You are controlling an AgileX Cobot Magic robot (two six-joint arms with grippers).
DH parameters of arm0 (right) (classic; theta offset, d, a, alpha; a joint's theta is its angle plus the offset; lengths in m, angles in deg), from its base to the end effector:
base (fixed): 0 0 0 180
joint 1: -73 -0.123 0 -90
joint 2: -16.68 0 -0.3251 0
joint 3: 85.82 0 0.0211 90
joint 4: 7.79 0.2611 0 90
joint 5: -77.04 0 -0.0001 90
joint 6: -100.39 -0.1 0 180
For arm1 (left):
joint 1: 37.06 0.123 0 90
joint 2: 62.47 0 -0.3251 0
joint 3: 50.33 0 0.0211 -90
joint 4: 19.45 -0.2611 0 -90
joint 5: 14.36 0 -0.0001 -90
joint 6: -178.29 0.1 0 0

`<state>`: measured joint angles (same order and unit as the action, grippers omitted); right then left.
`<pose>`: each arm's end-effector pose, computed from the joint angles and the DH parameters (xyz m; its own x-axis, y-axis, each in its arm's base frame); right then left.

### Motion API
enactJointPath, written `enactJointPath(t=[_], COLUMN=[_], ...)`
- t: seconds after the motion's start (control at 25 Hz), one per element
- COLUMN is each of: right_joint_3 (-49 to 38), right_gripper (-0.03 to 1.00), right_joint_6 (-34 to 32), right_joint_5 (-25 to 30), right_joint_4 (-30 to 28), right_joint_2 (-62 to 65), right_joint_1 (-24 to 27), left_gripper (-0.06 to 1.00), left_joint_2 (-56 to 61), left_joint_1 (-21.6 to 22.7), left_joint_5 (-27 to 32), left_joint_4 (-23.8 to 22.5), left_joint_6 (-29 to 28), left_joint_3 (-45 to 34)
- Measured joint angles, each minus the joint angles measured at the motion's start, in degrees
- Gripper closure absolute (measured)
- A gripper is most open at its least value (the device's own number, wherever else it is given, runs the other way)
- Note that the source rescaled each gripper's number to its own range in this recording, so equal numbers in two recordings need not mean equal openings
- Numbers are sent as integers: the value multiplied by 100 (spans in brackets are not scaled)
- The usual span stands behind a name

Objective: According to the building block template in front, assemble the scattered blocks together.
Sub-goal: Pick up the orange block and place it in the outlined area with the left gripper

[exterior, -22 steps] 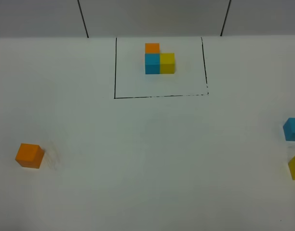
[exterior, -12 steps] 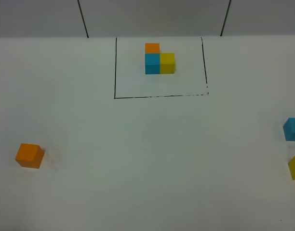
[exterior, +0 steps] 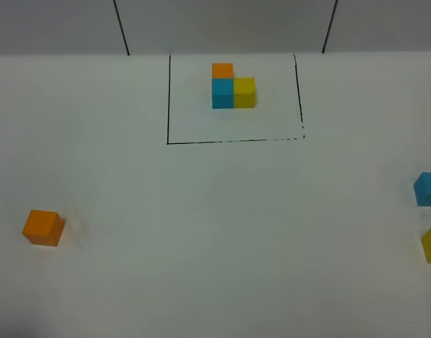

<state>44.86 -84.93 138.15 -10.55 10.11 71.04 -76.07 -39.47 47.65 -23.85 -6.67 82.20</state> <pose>-0.0295 -0.0052 0.2787 -0.4520 0.0540 -0.8904 0.0349 0.9985 0.0429 -0.0138 0.0074 0.2898 -0.5429 -0.0275 -0.8394 -0.0422 0.9991 -0.0054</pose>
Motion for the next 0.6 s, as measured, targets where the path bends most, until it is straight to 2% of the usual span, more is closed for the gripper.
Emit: enactJointPath(t=[0.24, 0.4, 0.6], right_joint_3=[0, 0, 0], right_gripper=[27, 27, 27], right_joint_6=[0, 0, 0], right_joint_5=[0, 0, 0], right_joint_4=[0, 0, 0], right_joint_2=[0, 0, 0], right_joint_1=[0, 0, 0], left_gripper=[-2, -2, -2], left_joint_2=[-2232, -4007, -6023], left_joint_1=[0, 0, 0], left_joint_5=[41, 334, 508], left_joint_4=[-42, -23, 80], left_joint_6=[88, 189, 201], left_joint_3=[1014, 1848, 2290])
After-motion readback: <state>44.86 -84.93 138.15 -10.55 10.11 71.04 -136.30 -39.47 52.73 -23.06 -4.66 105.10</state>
